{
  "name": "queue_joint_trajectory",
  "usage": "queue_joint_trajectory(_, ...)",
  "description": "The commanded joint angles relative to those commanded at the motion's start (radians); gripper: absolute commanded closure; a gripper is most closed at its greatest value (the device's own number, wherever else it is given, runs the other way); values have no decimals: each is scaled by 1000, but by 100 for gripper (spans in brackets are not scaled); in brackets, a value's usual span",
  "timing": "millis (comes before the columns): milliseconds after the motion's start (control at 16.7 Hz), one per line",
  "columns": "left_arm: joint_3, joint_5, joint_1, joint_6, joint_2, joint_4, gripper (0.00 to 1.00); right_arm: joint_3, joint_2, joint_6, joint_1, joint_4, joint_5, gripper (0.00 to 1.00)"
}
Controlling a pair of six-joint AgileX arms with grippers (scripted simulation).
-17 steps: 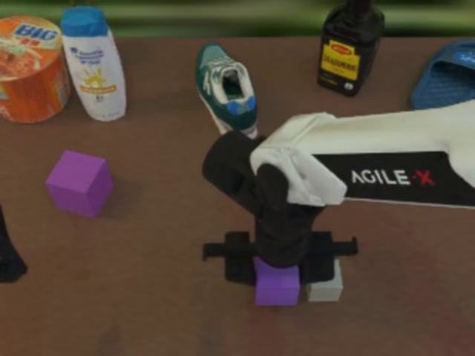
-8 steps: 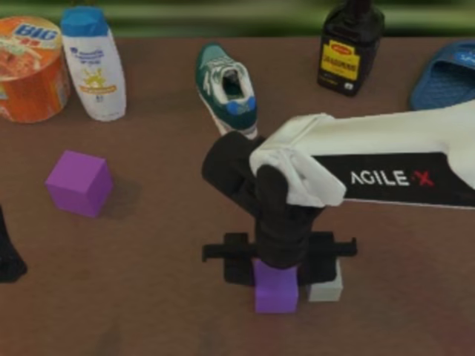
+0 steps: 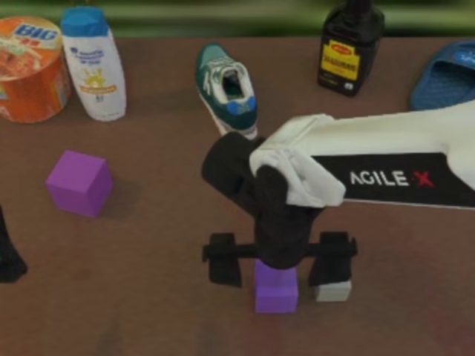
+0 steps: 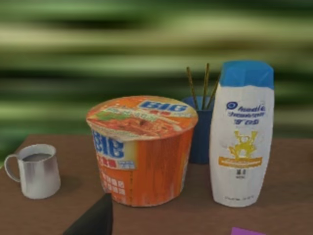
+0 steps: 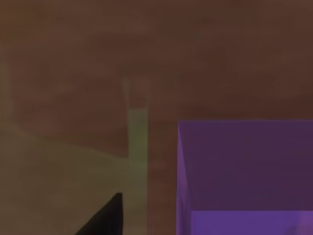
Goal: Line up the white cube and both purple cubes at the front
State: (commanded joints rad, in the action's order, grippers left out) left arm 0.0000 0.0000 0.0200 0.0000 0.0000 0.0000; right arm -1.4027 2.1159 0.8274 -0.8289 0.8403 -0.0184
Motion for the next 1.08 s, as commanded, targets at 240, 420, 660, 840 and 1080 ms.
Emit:
queue_joint_trajectory(240,0,0,0,0,0,0,0,0,-1,0,2,0,0,0)
queue_joint_trajectory(420,0,0,0,0,0,0,0,-31,-15,0,-3,41,0,0)
queue_joint_trajectory(660,0,0,0,0,0,0,0,-116,-70,2,-8,196,1,0)
queue_joint_trajectory(840,0,0,0,0,0,0,0,-147,-98,0,-9,244,1,0)
queue_joint_trajectory(1080,0,0,0,0,0,0,0,-145,-94,0,-4,242,1,0)
